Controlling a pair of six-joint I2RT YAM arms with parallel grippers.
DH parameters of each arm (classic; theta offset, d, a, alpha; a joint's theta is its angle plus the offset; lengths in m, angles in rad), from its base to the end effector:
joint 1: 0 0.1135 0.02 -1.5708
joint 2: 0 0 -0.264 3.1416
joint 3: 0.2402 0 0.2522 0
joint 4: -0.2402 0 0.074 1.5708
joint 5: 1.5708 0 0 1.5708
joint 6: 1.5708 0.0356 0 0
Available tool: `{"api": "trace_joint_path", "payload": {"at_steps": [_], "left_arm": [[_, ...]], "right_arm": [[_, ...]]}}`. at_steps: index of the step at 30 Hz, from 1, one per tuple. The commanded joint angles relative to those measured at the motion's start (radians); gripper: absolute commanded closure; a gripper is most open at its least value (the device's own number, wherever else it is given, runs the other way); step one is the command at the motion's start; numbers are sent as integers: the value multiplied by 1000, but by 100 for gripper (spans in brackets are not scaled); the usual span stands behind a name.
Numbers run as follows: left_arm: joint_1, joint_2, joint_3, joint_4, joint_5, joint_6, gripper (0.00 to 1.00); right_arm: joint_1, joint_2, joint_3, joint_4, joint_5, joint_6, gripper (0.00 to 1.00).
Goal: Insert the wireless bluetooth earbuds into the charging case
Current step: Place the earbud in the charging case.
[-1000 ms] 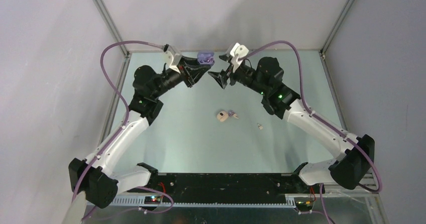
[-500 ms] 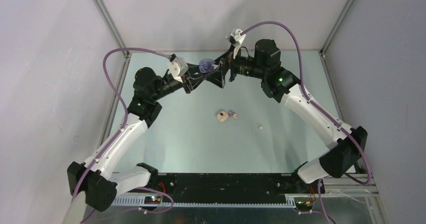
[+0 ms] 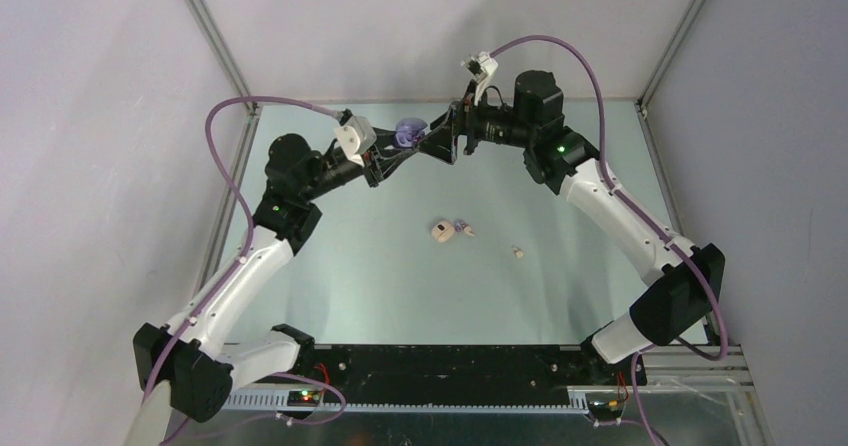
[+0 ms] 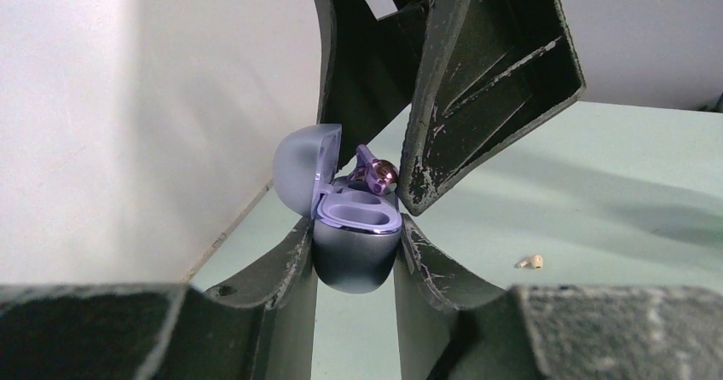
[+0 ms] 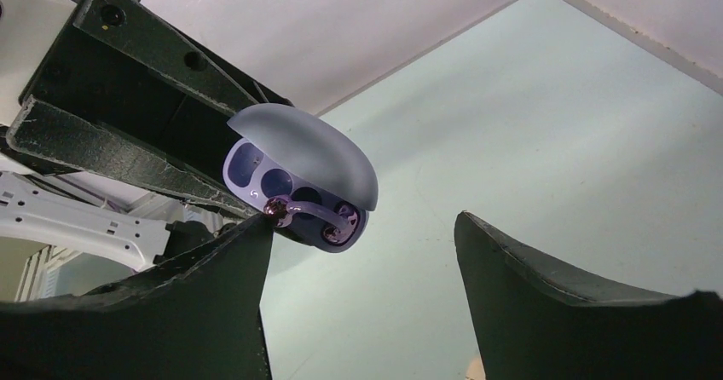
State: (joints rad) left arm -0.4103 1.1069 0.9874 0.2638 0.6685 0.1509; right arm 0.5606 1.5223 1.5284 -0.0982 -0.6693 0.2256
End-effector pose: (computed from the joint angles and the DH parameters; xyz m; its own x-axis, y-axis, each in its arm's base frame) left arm 0.2233 -0.1212 0.3946 0.2620 0.0147 -0.9650 0.8457 0.4782 0.2369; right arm 0.2875 0.2065 0.4293 -0.2862 0.0274 -0.9578 -0.8990 0.3382 0.2784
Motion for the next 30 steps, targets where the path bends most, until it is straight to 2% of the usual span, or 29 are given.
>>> {"api": "trace_joint_path", "payload": {"at_steps": [1,8,15,22,30], "left_arm": [[-1,-33,5,14,23,27,100],[-1,-32,7,5,23,30,100],[-1,-38,7,5,20,30,100],[-2,-41,5,7,18,28,100],[-1,-45,1,26,1,11,100]], "right_arm": [[-6,6,47,54,-34,24,18],[-8,9,49,69,-44,36,15],[-44,16,31,87,-1,119,30],[-44,13,12,89,3,116,40],[-30,15,5,54,14,47,43]]}}
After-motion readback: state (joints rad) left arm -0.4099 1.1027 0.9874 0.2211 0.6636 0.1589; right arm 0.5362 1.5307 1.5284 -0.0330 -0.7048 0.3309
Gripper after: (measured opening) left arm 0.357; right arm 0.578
